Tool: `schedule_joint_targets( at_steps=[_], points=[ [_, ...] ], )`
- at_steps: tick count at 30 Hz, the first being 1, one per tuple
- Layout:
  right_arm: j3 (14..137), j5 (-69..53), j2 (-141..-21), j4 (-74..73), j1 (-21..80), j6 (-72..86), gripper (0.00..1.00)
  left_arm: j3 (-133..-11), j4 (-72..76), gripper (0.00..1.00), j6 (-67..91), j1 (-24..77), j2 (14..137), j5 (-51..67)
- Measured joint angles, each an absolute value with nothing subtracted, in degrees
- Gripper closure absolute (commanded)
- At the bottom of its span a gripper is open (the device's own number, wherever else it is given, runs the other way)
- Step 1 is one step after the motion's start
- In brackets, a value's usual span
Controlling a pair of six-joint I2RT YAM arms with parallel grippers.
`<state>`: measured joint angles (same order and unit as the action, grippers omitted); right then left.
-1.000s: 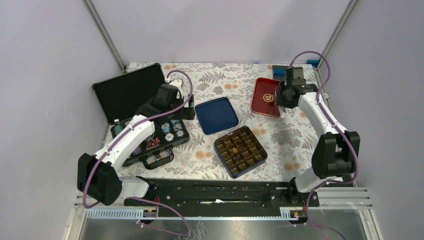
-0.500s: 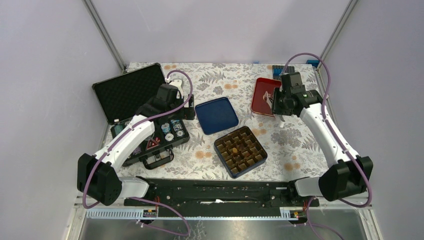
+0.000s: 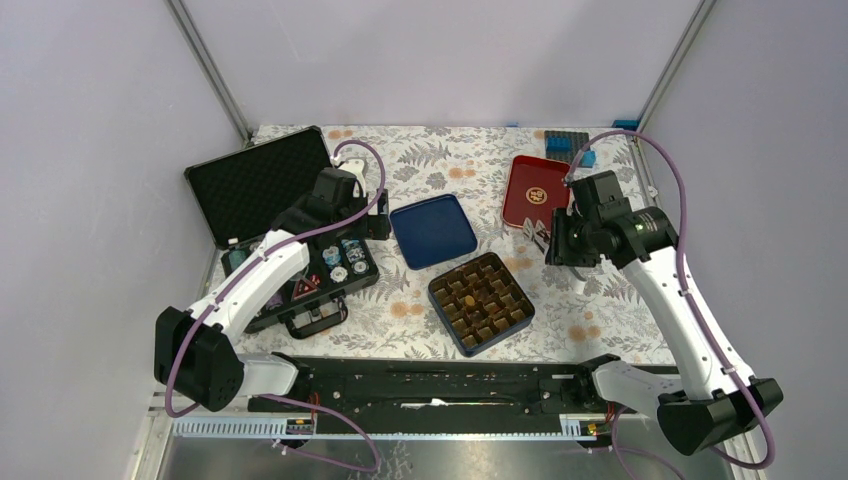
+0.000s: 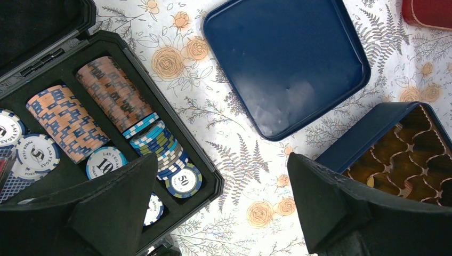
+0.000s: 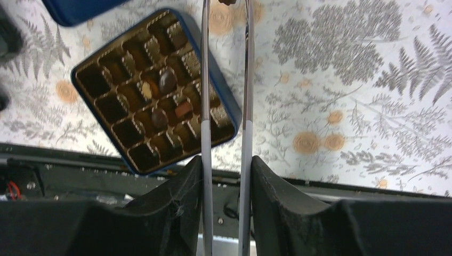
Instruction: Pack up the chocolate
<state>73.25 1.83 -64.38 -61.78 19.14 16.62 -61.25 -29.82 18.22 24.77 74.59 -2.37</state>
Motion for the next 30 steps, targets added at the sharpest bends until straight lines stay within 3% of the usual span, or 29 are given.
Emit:
schedule_joint_targets(
  at_steps=[30],
  points=[
    [73.3, -10.61, -59.13, -79.26, 19.81, 17.45, 0.71, -61.25, -29.82, 0.01, 18.22, 24.77, 74.59, -3.27]
  ],
)
